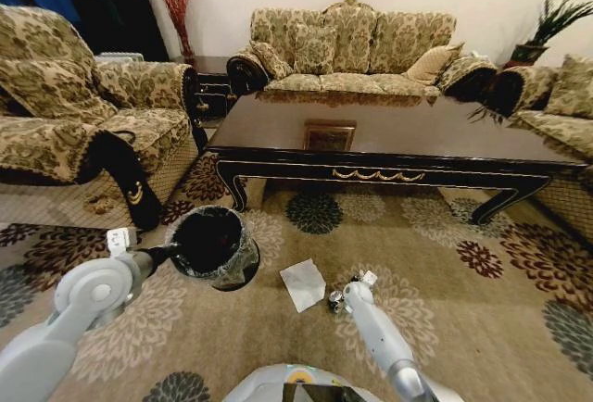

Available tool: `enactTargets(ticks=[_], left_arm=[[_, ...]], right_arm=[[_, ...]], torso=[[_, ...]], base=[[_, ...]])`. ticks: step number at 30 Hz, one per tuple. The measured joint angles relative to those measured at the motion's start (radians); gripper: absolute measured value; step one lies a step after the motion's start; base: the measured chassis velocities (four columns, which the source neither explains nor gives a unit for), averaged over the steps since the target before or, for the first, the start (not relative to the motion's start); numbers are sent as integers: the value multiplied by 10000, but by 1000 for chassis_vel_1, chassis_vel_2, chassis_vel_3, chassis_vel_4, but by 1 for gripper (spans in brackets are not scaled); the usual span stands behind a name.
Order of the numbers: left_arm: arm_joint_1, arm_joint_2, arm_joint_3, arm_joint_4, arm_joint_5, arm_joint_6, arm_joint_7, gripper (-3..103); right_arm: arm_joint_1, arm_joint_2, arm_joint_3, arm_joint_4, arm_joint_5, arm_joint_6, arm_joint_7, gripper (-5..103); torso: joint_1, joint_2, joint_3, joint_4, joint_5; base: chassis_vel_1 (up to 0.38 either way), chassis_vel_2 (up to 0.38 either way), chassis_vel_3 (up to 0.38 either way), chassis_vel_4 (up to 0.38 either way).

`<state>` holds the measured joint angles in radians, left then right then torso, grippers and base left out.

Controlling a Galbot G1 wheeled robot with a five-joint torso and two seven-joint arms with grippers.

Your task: Move to the front of the table and pick up the trash from the floor, then place it into the trash bin.

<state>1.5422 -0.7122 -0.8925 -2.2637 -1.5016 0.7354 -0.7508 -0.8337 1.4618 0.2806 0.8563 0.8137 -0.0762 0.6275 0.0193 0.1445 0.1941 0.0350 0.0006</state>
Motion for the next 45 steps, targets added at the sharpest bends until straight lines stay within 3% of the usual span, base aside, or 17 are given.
enactTargets(ticks=[4, 12, 22, 25, 36, 45], left_arm=[[6, -16, -2, 0, 28, 0, 5, 1], [-181, -102, 237, 178, 98, 0, 25, 1], [-466, -295, 600, 344, 247, 0, 68, 1], [-595, -306, 720, 491, 285, 0, 121, 1], [-1082, -393, 1162, 979, 425, 0, 274, 1], [-1656, -511, 1770, 1292, 510, 0, 363, 1]], right_arm=[[-31, -20, -52, 87, -44, 27, -3, 27], [-217, -531, -382, 999, -97, 430, 104, 2], [-585, -974, -725, 3201, -18, 1636, 96, 0], [-888, -1175, -989, 4527, 186, 2269, -383, 0], [-1155, -1407, -1596, 6116, 343, 2904, -1092, 0], [-804, -1692, -2423, 7847, 581, 3575, -2224, 0]], torso=[[0, 0, 0, 0, 1], [2, 0, 1, -3, -6], [1, -1, 0, -4, -7], [1, -1, 0, -3, -6], [1, -2, 0, -4, -6], [1, -2, 0, -3, -7]], base=[[0, 0, 0, 0], [0, 0, 0, 0], [0, 0, 0, 0], [0, 0, 0, 0], [0, 0, 0, 0], [0, 0, 0, 0]])
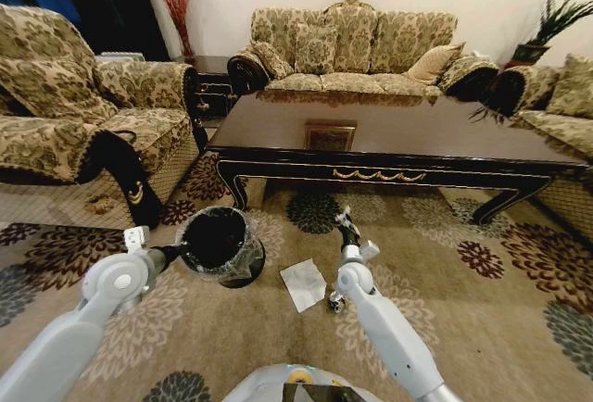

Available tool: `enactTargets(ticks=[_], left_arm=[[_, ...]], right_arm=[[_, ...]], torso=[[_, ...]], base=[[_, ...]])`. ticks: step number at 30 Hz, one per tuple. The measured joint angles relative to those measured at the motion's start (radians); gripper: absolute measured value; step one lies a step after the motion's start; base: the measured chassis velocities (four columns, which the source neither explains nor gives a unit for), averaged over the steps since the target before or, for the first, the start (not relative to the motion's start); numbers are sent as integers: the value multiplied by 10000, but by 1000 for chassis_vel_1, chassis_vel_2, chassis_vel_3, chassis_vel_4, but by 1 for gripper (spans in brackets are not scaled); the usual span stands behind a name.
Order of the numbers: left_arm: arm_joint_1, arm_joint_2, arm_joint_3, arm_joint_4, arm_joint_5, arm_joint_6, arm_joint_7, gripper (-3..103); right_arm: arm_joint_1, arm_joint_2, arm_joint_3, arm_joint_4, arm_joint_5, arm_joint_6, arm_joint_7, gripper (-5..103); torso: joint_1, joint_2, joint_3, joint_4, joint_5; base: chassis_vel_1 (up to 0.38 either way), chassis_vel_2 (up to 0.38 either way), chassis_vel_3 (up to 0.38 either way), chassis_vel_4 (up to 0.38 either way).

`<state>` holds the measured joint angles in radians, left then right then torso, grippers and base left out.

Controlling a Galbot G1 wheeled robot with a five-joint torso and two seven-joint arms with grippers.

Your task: Move to the front of the table and pick up the trash from the floor, then place it into the trash bin.

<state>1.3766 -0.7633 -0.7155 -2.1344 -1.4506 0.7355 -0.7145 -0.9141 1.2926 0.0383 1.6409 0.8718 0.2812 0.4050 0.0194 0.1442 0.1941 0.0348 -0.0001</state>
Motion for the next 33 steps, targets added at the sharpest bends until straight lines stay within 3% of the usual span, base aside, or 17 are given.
enactTargets(ticks=[5, 14, 22, 33], left_arm=[[-406, -113, 444, 173, 70, 0, 25, 1], [-917, -215, 1097, 393, 71, 0, -26, 1], [-1150, -296, 1456, 472, 72, 0, -52, 1], [-1628, -331, 1973, 691, 86, 0, -141, 1]], right_arm=[[280, -267, -665, 834, 131, 61, -244, 0], [1066, -1045, -2198, 1829, 294, 874, -2041, 0], [1628, -1593, -3378, 1988, -774, 1175, -3213, 0], [2619, -1650, -5438, 1250, -2232, 1615, -3489, 0]], torso=[[0, 0, 0, -2, 0], [0, 0, 1, -1, 0], [0, 0, 0, -2, 1], [0, 0, 1, -1, 0]], base=[[0, 0, 0, 0], [0, 0, 0, 0], [0, 0, 0, 0], [0, 0, 0, 0]])
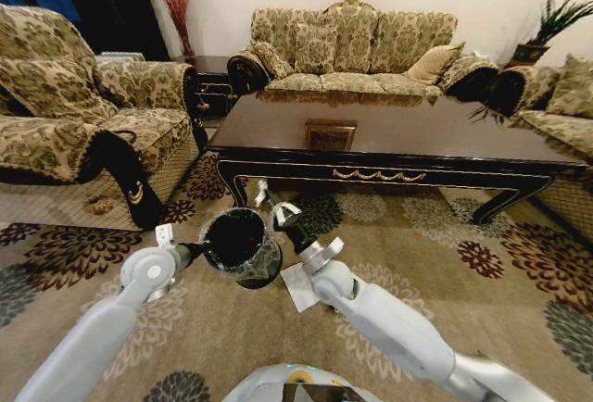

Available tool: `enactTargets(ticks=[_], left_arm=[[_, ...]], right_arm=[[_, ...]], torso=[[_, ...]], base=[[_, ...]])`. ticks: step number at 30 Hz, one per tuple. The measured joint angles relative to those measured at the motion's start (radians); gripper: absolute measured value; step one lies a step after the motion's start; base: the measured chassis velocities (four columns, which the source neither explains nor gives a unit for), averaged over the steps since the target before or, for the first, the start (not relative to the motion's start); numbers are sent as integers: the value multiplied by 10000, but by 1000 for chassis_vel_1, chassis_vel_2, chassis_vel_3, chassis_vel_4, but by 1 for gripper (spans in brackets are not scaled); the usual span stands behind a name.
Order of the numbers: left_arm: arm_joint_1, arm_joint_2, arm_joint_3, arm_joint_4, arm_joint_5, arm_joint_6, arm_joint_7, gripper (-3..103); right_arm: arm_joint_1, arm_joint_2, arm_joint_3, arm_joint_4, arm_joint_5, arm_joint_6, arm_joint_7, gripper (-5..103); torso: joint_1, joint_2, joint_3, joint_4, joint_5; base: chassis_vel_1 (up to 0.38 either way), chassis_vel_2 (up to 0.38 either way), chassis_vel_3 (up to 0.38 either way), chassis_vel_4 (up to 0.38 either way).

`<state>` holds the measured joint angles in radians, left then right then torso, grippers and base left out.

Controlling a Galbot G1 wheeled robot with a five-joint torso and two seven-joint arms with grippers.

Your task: Move to the front of the table and pick up the trash from the floor, then place it into the trash bin.

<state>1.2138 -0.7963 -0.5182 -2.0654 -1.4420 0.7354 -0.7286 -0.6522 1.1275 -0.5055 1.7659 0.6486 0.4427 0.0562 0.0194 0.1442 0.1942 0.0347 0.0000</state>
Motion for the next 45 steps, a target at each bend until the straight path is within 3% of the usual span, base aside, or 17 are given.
enactTargets(ticks=[6, 14, 29, 34, 36, 37, 44, 45], left_arm=[[-22, 37, 13, 0, -8, 0, -12, 1], [-31, 159, -93, -94, -54, 0, -12, 1], [32, 241, -196, -137, -75, 0, -13, 1], [24, 240, -197, -137, -78, 0, -12, 1], [2, 212, -193, -137, -81, 0, -11, 1], [2, 212, -193, -137, -81, 0, -11, 1], [-7, 194, -182, -133, -81, 0, -8, 1], [-7, 194, -182, -133, -81, 0, -8, 1]], right_arm=[[133, 521, -465, -659, -741, 136, 24, 0], [21, 660, -432, -1312, -1219, 208, 284, 0], [-160, 718, -283, -1343, -1273, 132, 494, 0], [-176, 723, -289, -1334, -1270, 108, 514, 16], [-205, 725, -301, -1333, -1270, 83, 525, 27], [-205, 725, -301, -1333, -1270, 83, 525, 27], [-241, 648, -281, -1200, -1219, -45, 672, 59], [-241, 648, -281, -1200, -1219, -45, 672, 59]], torso=[[-1, 0, 0, 1, 0], [-1, 0, 0, 0, 0], [-1, 0, 0, 1, 0], [-1, 0, 0, 0, 1], [-1, 0, 0, 0, 0], [-1, 0, 0, 0, 0], [-1, 0, -1, 0, 1], [-1, 0, -1, 0, 1]], base=[[0, 0, 0, 0], [0, 0, 0, 0], [0, 0, 0, 0], [0, 0, 0, 0], [0, 0, 0, 0], [0, 0, 0, 0], [0, 0, 0, 0], [0, 0, 0, 0]])
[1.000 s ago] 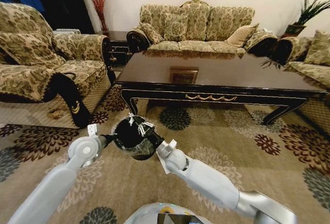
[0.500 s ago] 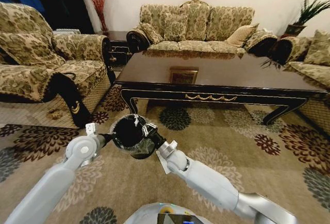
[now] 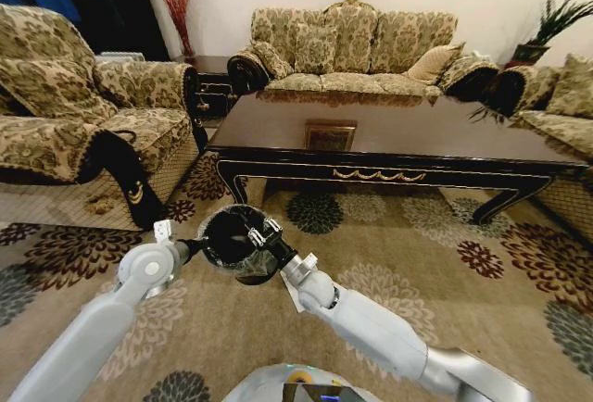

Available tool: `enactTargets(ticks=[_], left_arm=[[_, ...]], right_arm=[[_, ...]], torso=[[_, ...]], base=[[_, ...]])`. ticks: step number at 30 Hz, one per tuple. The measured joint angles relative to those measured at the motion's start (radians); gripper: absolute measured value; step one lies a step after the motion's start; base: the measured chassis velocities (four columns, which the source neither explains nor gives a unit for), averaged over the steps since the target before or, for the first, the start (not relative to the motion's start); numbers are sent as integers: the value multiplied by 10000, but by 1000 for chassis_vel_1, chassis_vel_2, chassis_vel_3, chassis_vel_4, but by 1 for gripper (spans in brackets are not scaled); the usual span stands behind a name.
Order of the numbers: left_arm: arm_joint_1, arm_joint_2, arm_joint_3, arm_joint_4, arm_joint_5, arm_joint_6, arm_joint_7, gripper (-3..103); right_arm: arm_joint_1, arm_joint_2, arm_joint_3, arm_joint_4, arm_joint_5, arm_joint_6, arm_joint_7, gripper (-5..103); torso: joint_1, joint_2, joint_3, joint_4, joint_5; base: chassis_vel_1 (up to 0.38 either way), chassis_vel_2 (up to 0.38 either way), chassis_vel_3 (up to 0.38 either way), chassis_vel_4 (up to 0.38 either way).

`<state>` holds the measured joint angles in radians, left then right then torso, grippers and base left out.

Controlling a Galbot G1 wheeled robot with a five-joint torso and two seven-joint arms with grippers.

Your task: Move to the front of the table and pick up the trash from the floor, then place it into the trash bin.

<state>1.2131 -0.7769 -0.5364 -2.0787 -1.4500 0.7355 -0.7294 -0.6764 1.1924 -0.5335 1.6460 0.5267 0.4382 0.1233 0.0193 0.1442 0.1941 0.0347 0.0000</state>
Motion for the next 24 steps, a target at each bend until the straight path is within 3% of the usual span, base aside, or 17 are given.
enactTargets(ticks=[3, 4, 7, 8, 14, 17, 19, 21, 22, 24], left_arm=[[8, 0, -33, 3, 5, 0, 4, 1], [16, 2, -53, 2, 5, 0, 5, 1], [57, 28, -121, -22, 4, 0, 6, 1], [83, 52, -171, -46, 1, 0, 7, 1], [224, 175, -490, -83, -30, 0, 47, 1], [387, 341, -867, -125, -127, 0, 85, 1], [415, 374, -933, -129, -139, 0, 96, 1], [491, 466, -1134, -131, -150, 0, 127, 1], [491, 466, -1134, -131, -150, 0, 127, 1], [535, 527, -1272, -131, -154, 0, 153, 1]], right_arm=[[-38, -100, 201, 90, 40, -28, 53, 65], [-60, -129, 271, 112, 54, -33, 57, 76], [-119, -245, 458, 179, 102, -54, 58, 81], [-158, -345, 579, 229, 120, -64, 58, 91], [-435, -701, 1134, 478, 563, -520, 295, 100], [-714, -827, 1751, 535, 1599, -1488, 1219, 100], [-770, -846, 1889, 514, 1795, -1731, 1600, 100], [-923, -928, 2229, 343, 2264, -2698, 3083, 100], [-923, -928, 2229, 343, 2264, -2698, 3083, 100], [-1060, -980, 2441, 198, 3038, -3994, 4938, 100]], torso=[[0, 0, 0, 0, 0], [0, 0, 0, 0, 0], [0, 0, 0, 0, 0], [0, 0, 0, 0, 0], [0, 0, 0, -1, 0], [0, 0, 0, 1, 1], [0, 0, 0, 0, 2], [0, 0, 0, 0, 1], [0, 0, 0, 0, 1], [1, 0, 0, -2, 1]], base=[[0, 0, 0, 0], [0, 0, 0, 0], [0, 0, 0, 0], [0, 0, 0, 0], [0, 0, 0, 0], [0, 0, 0, 0], [0, 0, 0, 0], [0, 0, 0, 0], [0, 0, 0, 0], [0, 0, 0, 0]])
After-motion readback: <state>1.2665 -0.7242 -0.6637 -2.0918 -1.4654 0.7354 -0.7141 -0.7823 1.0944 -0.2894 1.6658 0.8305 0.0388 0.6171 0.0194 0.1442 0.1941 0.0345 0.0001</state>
